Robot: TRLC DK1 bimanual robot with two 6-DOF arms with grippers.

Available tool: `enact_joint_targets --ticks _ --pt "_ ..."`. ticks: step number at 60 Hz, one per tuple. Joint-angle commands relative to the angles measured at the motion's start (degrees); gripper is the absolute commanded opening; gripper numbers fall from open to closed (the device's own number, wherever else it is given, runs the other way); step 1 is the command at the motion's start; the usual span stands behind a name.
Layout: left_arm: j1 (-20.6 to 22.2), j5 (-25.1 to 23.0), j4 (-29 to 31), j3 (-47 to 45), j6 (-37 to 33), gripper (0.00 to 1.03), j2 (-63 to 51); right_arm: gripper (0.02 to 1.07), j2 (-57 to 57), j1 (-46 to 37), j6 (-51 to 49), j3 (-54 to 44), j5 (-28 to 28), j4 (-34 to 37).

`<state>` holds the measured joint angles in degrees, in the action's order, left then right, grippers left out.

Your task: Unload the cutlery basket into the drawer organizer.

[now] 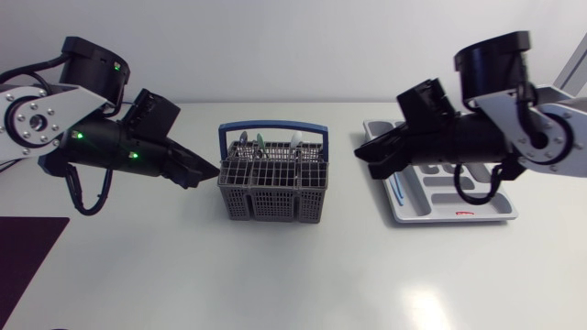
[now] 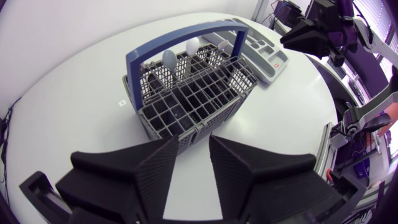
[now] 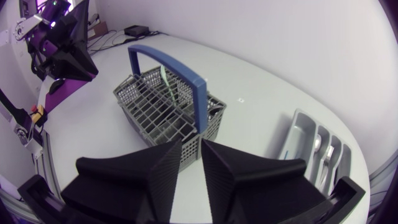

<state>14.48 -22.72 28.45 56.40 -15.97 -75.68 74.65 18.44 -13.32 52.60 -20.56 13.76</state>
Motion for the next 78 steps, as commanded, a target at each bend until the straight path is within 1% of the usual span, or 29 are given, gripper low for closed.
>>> enact_joint_targets --ticks 1,4,14,25,30,35,42,46,53,56,59,60,62,64,65,66,75,78 --pt "1.16 -1.10 -0.41 -0.77 -2.23 0.21 -1.14 0.08 5.06 3.71 0.40 1.89 1.40 -1.45" --pt "1.96 -1.01 -0.41 -1.03 -2.23 0.21 -1.31 0.08 7.96 5.56 0.23 2.42 3.07 -3.74" --pt "2.66 -0.92 -0.41 -1.65 -3.02 0.21 -1.22 0.08 14.21 6.70 -0.48 5.06 2.89 -7.34" --pt "2.66 -0.92 -0.41 -2.17 -3.72 0.21 -1.40 0.08 21.41 7.76 -0.65 7.08 3.59 -7.52" --pt "2.48 -0.92 -0.41 -2.17 -3.90 0.22 -1.66 0.08 22.47 8.81 -1.18 6.55 4.56 -7.43" --pt "2.22 -0.92 -0.41 -2.17 -4.16 0.22 -1.93 0.08 20.09 8.46 -1.18 5.85 4.38 -7.78" --pt "2.04 -0.92 -0.41 -2.17 -4.95 0.22 -1.93 0.08 11.66 6.88 -0.65 4.79 2.89 -9.10" --pt "1.69 -0.92 -0.41 -2.26 -5.22 0.22 -1.93 0.10 7.09 5.12 1.02 5.41 0.87 -8.66" --pt "1.52 -1.01 -0.41 -3.05 -6.36 0.22 -1.93 0.11 4.98 2.83 1.63 7.34 0.52 -6.20" --pt "1.78 -0.92 -0.32 -3.49 -7.06 0.22 -2.19 0.15 5.68 1.25 1.63 8.13 0.34 -5.94" --pt "2.57 -0.92 -0.06 -4.19 -8.12 0.22 -2.19 0.29 7.00 -0.07 1.63 8.75 0.34 -5.85" --pt "2.92 -0.92 0.21 -4.46 -8.64 0.22 -2.19 0.30 7.70 -0.42 1.63 9.10 0.34 -5.76" --pt "3.27 -0.92 0.73 -4.90 -9.52 0.22 -2.02 0.28 8.84 -0.86 1.63 9.54 0.25 -5.67" --pt "3.98 -0.92 1.35 -5.34 -10.49 0.22 -1.75 0.21 9.90 -1.30 1.63 9.98 0.17 -5.67" --pt "4.50 -0.92 1.61 -5.78 -11.10 0.22 -1.58 0.16 10.78 -1.65 1.72 10.42 -0.36 -5.67" --pt "4.77 -0.92 1.70 -6.13 -11.54 0.22 -1.40 0.13 11.39 -2.00 1.81 10.77 -0.98 -5.67" --pt "7.58 -0.57 2.67 -9.20 -15.41 0.22 -0.61 0.10 15.96 -2.88 3.30 13.76 -3.44 -6.20" --pt "7.84 0.04 2.58 -9.64 -16.29 0.22 -1.31 0.10 17.81 -2.97 4.01 15.16 -3.97 -6.20"
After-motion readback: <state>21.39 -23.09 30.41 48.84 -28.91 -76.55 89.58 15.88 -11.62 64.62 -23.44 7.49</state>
